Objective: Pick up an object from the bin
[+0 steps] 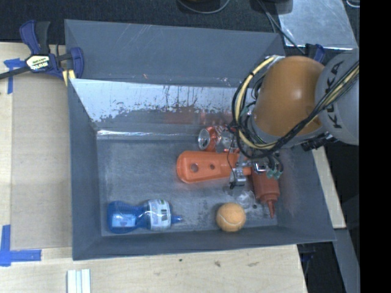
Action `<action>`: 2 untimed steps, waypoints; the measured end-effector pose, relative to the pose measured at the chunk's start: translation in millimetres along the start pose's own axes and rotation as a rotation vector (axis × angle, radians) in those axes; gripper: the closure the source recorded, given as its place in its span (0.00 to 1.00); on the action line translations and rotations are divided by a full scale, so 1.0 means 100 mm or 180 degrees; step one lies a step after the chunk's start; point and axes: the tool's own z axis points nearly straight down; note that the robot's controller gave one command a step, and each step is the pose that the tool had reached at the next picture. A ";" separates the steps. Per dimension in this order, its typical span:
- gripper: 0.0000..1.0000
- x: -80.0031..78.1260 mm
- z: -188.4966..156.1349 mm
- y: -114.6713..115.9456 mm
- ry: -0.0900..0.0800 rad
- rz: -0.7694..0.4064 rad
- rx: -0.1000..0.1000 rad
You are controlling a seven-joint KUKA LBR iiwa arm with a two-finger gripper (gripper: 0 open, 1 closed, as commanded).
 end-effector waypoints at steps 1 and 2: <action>0.00 -0.02 -0.04 0.00 -0.0027 -0.0001 0.0001; 0.00 -0.24 0.78 -0.08 0.0007 0.0211 0.0000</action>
Offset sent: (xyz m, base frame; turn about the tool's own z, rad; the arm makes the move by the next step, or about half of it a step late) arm 0.0226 -0.0076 -0.0762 0.0678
